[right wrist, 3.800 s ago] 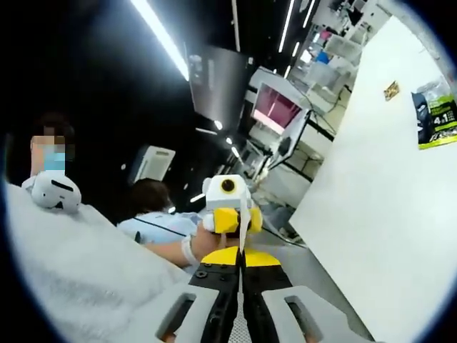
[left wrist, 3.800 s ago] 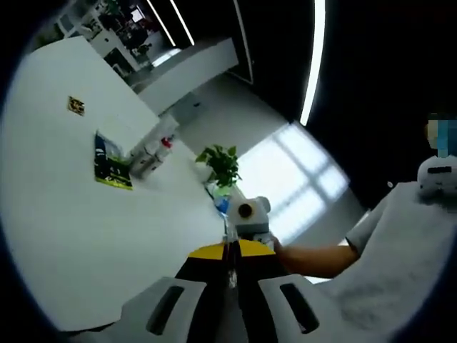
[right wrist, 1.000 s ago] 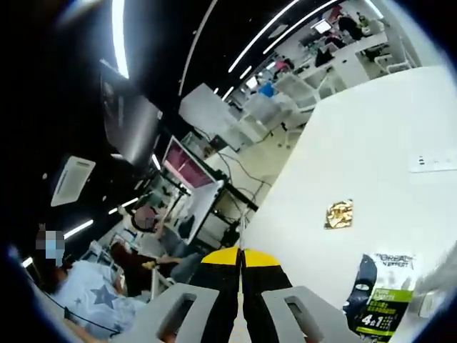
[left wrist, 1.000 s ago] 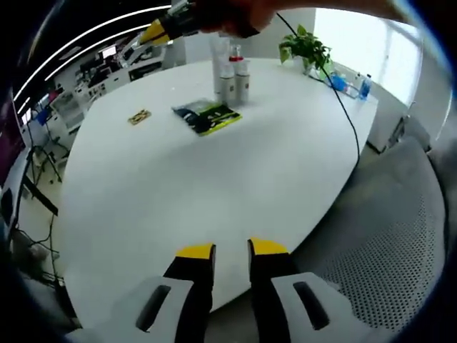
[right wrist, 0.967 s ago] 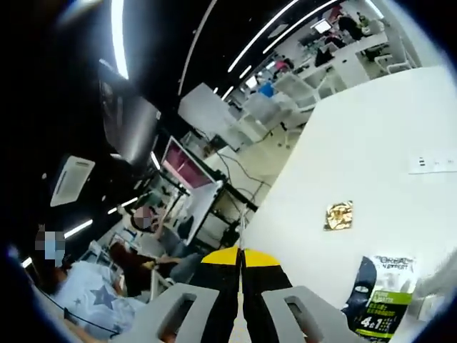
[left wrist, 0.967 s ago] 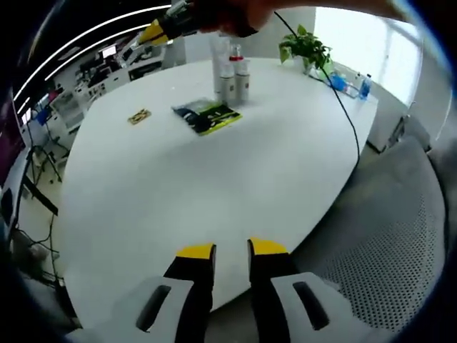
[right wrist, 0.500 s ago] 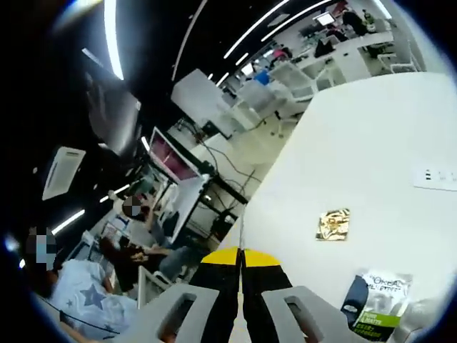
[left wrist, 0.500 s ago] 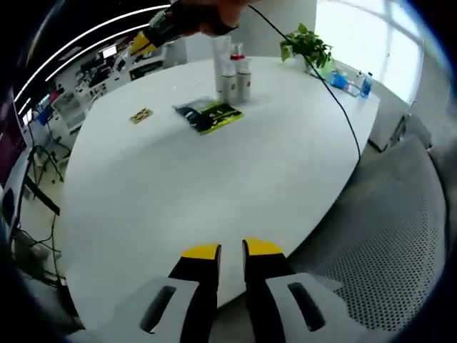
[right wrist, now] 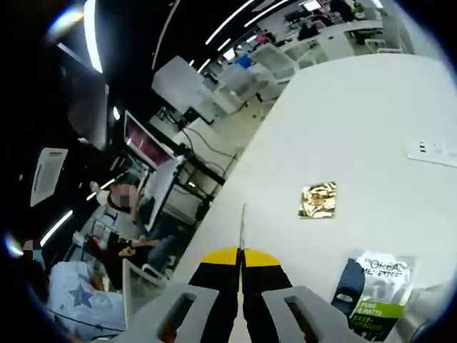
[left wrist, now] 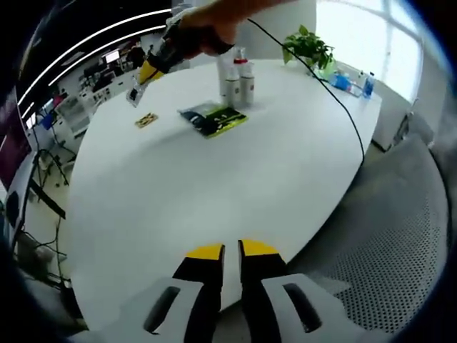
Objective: Arrange the skincare products in the storage area until every visible bottle or jar stands upright without overlapping.
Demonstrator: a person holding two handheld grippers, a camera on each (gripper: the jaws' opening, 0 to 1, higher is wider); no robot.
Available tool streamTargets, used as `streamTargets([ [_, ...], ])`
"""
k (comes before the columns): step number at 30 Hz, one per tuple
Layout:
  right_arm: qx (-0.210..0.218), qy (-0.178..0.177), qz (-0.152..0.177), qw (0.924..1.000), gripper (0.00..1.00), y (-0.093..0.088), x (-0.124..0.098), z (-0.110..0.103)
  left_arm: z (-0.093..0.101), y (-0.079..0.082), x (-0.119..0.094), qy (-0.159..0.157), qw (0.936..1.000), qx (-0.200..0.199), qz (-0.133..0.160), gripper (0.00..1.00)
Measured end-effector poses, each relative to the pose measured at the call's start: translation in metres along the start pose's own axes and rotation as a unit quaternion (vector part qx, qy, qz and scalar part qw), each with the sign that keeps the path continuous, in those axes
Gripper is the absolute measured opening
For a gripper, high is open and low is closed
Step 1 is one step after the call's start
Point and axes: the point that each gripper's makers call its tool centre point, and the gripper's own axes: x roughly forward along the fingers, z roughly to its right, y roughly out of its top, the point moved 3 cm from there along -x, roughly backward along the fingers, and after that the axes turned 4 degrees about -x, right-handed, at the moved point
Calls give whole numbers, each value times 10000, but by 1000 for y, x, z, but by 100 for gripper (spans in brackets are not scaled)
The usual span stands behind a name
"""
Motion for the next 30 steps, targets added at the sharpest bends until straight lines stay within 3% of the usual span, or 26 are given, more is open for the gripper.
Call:
streamTargets([
  [17, 616, -647, -558, 9944, 0, -48, 14, 48, 0, -1, 0, -23, 10000, 16, -4, 0],
  [30, 750, -1160, -552, 9889, 0, -60, 17, 75, 0, -4, 0, -41, 10000, 5, -54, 0],
])
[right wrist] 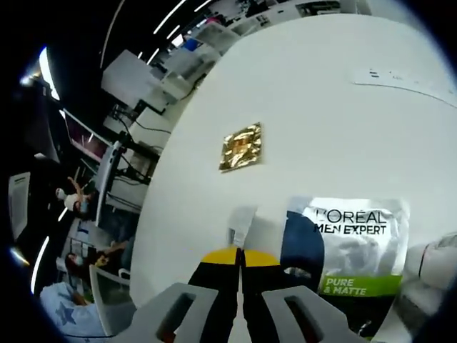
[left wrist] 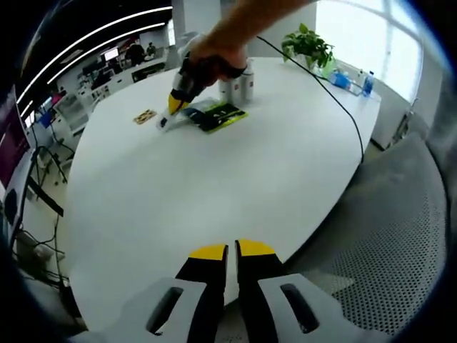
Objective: Arrange the skincare products in the storage area until every visible bottle or jar stands upright without overlapping.
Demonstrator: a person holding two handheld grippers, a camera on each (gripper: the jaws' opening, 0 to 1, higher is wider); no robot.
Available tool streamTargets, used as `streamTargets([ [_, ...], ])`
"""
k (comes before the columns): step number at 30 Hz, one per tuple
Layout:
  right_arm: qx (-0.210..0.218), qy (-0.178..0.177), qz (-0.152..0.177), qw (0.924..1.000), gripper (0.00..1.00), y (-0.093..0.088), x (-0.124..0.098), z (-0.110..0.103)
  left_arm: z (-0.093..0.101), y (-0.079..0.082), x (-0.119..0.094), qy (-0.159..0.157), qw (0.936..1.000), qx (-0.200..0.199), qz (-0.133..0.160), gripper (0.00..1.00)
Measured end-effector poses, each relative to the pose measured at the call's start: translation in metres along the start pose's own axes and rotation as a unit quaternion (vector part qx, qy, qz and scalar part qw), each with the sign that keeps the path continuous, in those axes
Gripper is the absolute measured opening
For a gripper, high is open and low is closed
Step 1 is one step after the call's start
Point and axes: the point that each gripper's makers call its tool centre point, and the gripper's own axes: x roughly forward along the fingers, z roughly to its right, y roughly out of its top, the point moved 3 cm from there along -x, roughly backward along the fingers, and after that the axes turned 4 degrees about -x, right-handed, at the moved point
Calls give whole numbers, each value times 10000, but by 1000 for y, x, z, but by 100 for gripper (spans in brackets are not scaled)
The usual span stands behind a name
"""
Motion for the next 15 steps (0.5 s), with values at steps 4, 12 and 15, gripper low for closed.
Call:
streamTargets([
  [4, -83, -170, 20, 9998, 0, -3, 5, 4, 0, 0, 0, -5, 10000, -4, 7, 0],
  [12, -1060, -721, -92, 9917, 0, 1, 10, 11, 1, 0, 0, -8, 10000, 1, 4, 0],
  [15, -1157, -821, -70, 9899, 0, 1, 11, 9, 0, 0, 0, -6, 10000, 5, -1, 0],
])
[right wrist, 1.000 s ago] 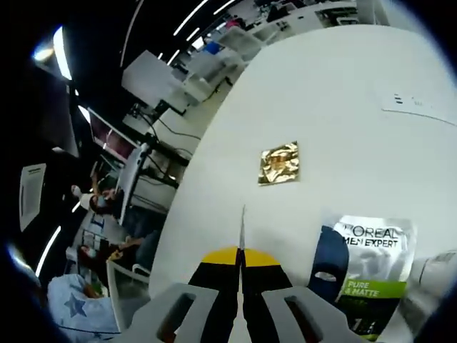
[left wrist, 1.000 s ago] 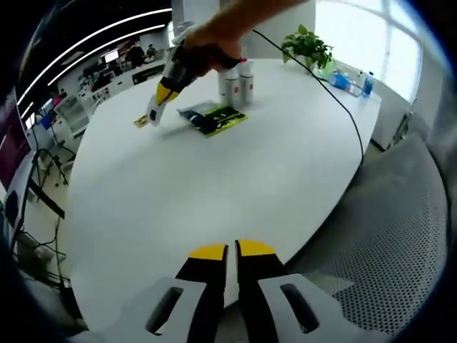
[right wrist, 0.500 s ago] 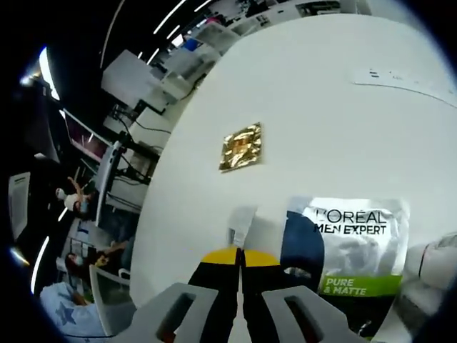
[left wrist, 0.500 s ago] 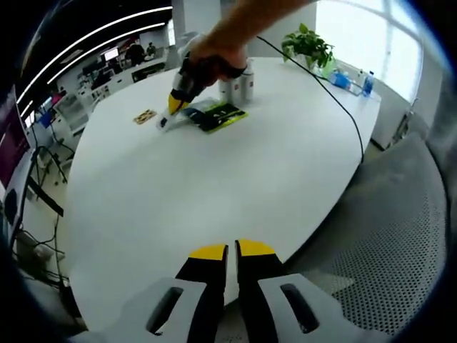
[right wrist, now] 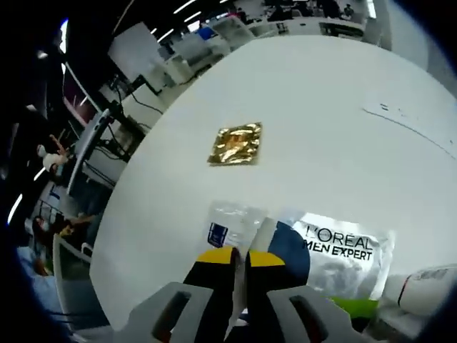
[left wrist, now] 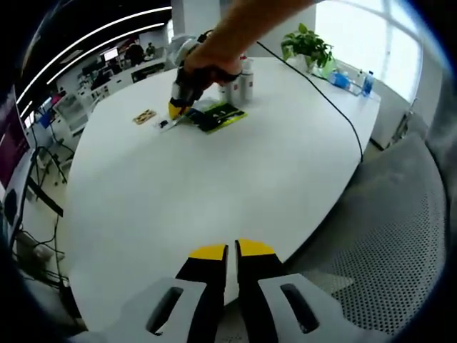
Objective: Arrange the skincare products in the storage area until every visible bottle or jar stands upright without overlapping.
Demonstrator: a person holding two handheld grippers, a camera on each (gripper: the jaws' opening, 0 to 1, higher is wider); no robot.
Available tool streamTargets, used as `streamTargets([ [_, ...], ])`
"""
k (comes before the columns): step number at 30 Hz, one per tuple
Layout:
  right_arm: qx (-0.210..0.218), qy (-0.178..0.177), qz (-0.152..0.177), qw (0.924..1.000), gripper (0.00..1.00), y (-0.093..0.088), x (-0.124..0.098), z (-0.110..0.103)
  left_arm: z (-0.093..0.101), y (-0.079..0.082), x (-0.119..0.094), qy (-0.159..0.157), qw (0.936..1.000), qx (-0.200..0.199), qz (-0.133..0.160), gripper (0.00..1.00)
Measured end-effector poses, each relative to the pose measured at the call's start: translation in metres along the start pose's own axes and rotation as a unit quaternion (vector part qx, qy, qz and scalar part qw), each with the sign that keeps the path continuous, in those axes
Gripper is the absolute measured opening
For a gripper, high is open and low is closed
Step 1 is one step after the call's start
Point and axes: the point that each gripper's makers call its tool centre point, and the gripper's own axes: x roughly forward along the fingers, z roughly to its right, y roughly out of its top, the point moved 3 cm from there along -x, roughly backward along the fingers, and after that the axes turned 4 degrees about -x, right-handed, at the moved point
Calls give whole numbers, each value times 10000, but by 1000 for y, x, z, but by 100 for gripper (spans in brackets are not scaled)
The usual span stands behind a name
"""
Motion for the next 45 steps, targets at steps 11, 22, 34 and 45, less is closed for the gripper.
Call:
streamTargets([
  [11, -853, -381, -100, 9956, 5, 0, 2, -1, -1, -1, 0, 15, 10000, 26, -25, 0],
  [22, -2407, -271, 526, 9688, 9, 29, -6, -23, -1, -1, -1, 28, 10000, 39, -32, 0],
  [34, -3428, -274, -324, 9384, 12, 11, 21, -27, -2, -2, -1, 65, 10000, 33, -40, 0],
  [45, -1827, -768, -70, 9801, 8, 14, 18, -12, -2, -2, -1, 56, 10000, 46, -57, 0],
])
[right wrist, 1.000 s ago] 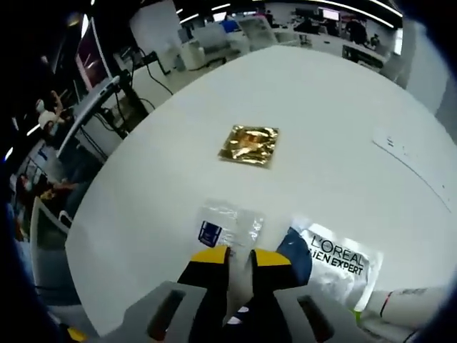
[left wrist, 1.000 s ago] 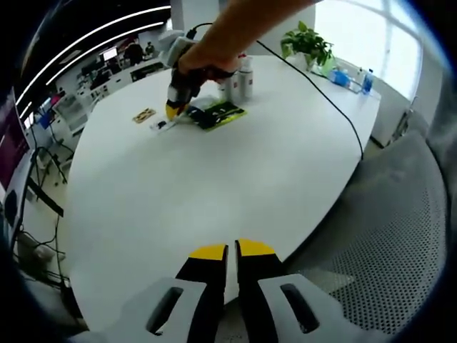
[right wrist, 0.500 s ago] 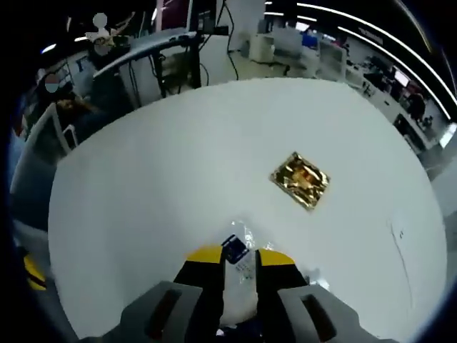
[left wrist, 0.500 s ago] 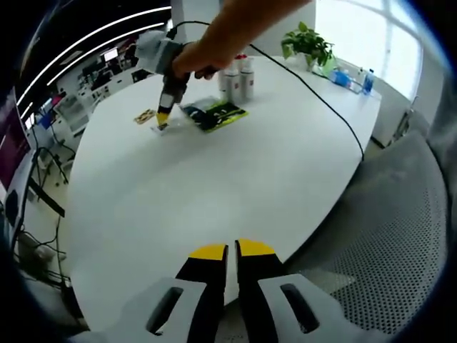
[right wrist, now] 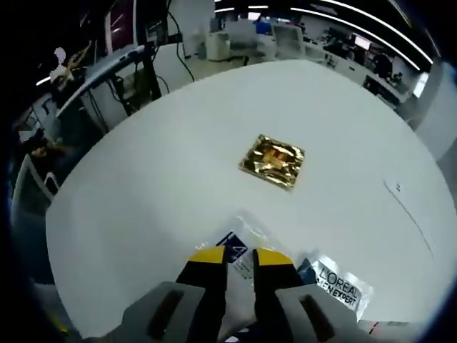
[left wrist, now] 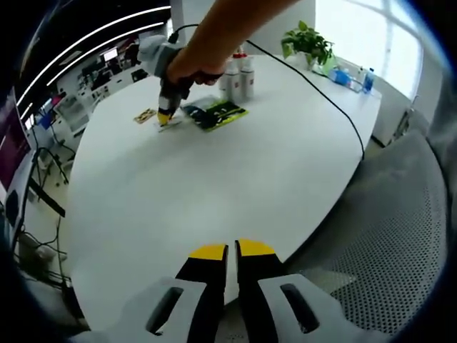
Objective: Arrange the skincare products in the storage area until every visible bottle or jar stands upright without overlapping.
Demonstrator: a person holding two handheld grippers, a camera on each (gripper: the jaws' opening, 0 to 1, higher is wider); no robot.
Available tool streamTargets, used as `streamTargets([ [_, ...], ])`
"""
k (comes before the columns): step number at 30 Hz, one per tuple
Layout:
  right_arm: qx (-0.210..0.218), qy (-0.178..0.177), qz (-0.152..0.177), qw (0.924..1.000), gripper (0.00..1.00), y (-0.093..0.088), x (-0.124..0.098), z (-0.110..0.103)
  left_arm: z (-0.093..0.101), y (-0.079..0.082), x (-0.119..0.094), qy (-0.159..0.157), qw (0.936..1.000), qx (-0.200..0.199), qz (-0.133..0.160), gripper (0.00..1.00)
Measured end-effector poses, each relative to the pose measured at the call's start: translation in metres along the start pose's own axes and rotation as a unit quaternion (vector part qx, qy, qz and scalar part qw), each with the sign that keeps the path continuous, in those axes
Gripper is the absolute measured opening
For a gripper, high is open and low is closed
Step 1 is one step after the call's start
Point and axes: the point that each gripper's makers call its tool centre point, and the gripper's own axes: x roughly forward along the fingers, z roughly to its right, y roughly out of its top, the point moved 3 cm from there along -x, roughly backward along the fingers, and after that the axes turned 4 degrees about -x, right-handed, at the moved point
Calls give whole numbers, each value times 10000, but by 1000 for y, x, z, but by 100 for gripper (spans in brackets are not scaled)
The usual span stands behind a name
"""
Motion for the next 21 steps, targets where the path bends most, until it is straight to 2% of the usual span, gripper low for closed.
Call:
streamTargets([
  [5, -134, 74, -19, 9999, 6, 2, -5, 0, 0, 0, 0, 6, 10000, 11, 6, 0],
  [8, -294, 88, 432, 9986, 4, 20, -15, 1, -1, 0, 0, 8, 10000, 12, 5, 0],
  [14, -495, 17, 670, 9965, 7, 48, -28, 19, 0, 0, 0, -5, 10000, 28, 6, 0],
  [19, -592, -7, 726, 9956, 13, 68, -28, 31, -1, 0, 0, 6, 10000, 30, 5, 0],
  [21, -664, -4, 655, 9956, 13, 70, -27, 31, -1, 0, 0, 14, 10000, 28, 1, 0],
])
